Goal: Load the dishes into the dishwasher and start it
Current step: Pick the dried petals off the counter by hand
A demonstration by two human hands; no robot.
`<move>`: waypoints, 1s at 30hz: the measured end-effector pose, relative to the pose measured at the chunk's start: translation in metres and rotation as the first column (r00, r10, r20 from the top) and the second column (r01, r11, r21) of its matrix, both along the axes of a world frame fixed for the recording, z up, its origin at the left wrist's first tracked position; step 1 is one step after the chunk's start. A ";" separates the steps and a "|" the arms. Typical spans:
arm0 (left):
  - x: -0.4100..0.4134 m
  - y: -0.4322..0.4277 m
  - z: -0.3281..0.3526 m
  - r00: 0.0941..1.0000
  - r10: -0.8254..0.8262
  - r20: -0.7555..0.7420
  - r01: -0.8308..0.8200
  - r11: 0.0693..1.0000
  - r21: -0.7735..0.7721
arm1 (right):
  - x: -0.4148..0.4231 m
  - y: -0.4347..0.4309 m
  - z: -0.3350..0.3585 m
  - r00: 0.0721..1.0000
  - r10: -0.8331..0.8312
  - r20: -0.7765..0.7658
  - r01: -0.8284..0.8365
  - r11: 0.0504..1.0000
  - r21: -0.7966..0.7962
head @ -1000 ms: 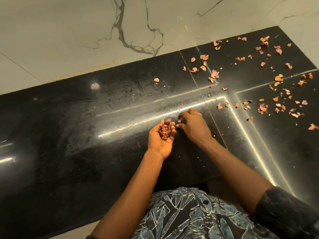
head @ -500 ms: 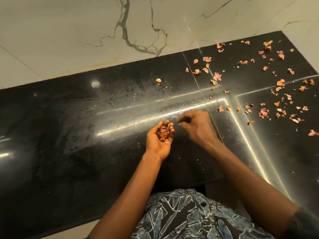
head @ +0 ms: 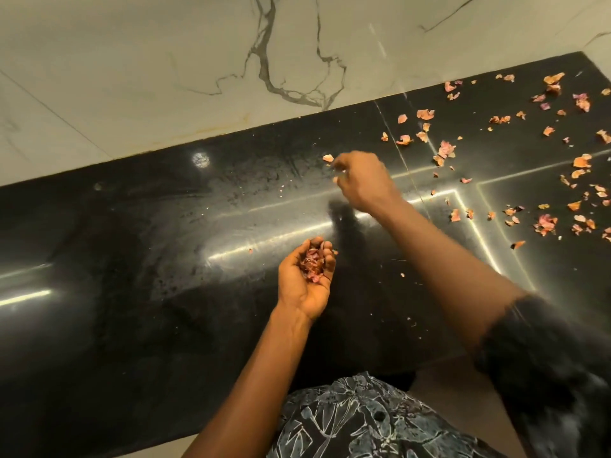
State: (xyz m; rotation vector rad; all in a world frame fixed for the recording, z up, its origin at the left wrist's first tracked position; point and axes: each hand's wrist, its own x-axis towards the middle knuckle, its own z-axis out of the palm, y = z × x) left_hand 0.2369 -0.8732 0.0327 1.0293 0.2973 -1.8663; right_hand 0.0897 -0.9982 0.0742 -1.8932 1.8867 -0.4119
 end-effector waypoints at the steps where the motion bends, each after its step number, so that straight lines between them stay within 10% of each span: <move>1: 0.006 0.001 0.000 1.000 0.000 -0.003 0.000 1.000 -0.009 | 0.000 -0.017 -0.013 0.996 0.039 -0.084 -0.036 0.999 0.031; 9: 0.041 0.009 0.003 1.000 -0.005 0.028 0.006 0.999 -0.037 | -0.003 -0.021 -0.080 0.908 0.207 -0.365 -0.253 0.964 -0.084; 22: 0.010 0.011 -0.004 1.000 -0.009 0.021 0.009 1.000 0.015 | 0.010 0.125 -0.019 0.938 -0.040 0.344 0.080 0.991 -0.103; 27: -0.003 0.013 -0.014 0.999 -0.029 -0.042 0.031 0.999 0.040 | 0.038 0.162 0.006 0.974 0.178 0.142 -0.164 0.981 -0.107; 30: -0.003 0.014 -0.011 0.999 -0.027 -0.046 0.027 0.999 0.017 | 0.029 0.157 0.008 0.939 0.041 0.340 -0.023 0.998 -0.057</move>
